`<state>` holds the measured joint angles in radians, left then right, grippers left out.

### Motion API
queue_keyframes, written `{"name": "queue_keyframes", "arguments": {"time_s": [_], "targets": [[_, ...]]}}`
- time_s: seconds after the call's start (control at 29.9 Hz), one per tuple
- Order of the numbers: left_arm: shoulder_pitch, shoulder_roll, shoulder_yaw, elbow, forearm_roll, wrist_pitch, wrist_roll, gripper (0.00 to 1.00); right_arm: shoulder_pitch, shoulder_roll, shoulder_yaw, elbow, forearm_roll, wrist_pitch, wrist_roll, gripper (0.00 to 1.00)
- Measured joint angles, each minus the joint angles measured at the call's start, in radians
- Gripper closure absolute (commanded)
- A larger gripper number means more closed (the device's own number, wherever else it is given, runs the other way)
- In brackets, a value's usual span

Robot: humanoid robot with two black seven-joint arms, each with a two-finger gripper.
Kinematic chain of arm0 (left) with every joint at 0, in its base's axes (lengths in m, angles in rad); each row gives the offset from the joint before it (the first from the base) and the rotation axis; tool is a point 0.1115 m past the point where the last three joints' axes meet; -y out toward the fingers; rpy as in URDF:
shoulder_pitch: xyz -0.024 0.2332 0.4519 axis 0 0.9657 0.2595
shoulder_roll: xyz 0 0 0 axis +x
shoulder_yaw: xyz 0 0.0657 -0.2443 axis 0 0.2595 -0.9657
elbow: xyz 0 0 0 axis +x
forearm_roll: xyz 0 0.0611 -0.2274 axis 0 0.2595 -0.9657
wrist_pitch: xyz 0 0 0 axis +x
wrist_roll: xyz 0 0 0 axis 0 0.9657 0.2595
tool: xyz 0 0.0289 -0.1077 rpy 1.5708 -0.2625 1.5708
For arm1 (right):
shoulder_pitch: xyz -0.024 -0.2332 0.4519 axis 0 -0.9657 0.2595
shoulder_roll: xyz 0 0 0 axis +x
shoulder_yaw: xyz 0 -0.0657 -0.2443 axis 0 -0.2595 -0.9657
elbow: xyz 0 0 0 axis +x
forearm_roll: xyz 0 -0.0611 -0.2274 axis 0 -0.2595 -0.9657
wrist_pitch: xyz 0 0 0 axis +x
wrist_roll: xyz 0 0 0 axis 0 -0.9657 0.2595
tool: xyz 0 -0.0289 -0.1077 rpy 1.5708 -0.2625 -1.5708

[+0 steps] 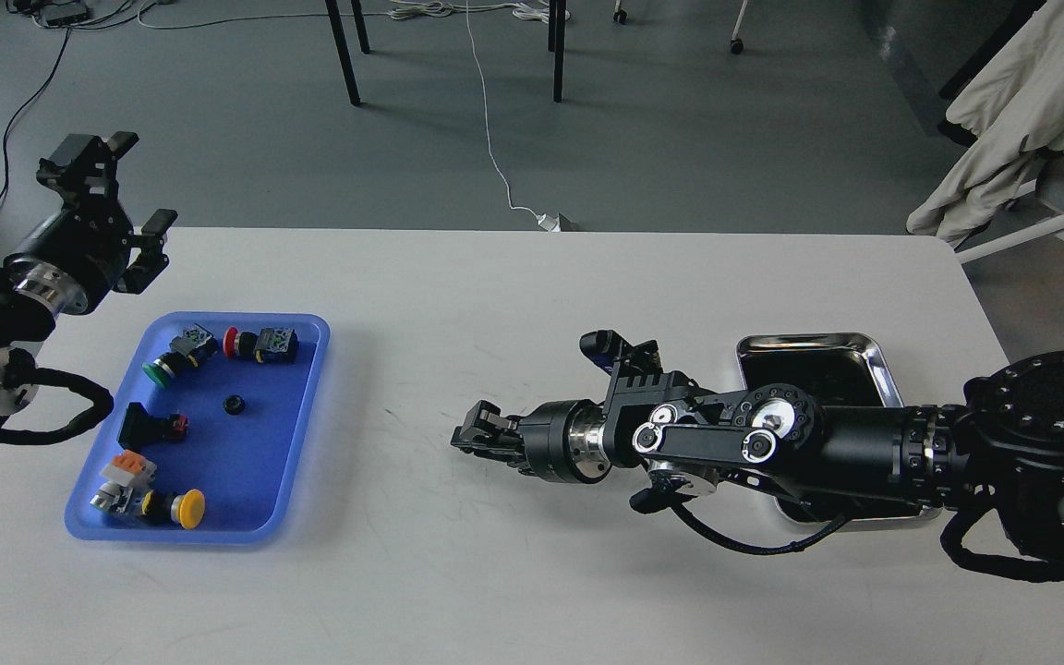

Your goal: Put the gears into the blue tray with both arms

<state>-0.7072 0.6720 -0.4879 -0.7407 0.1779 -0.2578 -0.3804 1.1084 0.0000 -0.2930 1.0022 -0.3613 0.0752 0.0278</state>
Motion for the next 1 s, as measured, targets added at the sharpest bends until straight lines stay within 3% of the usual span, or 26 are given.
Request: {"name": "queue_keyframes", "arguments": {"time_s": [0.07,0.1,0.6,1.0], "targets": [[0.000,0.000,0.000,0.000,0.000,0.000,0.000,0.01,-0.001,0.000,0.000,0.001,0.005,0.000,0.000,0.32],[0.000,0.000,0.000,0.000,0.000,0.000,0.000,0.01,-0.001,0.000,0.000,0.002,0.007,0.000,0.000,0.28],[0.000,0.000,0.003,0.000,0.000,0.002,0.000,0.01,-0.007,0.000,0.016,0.004,0.041,-0.003,0.012,0.08],[-0.009,0.007,0.000,0.001,0.001,0.003,0.003,0.00,-0.002,-0.013,0.397,-0.043,0.040,0.028,0.014,0.06]]}}
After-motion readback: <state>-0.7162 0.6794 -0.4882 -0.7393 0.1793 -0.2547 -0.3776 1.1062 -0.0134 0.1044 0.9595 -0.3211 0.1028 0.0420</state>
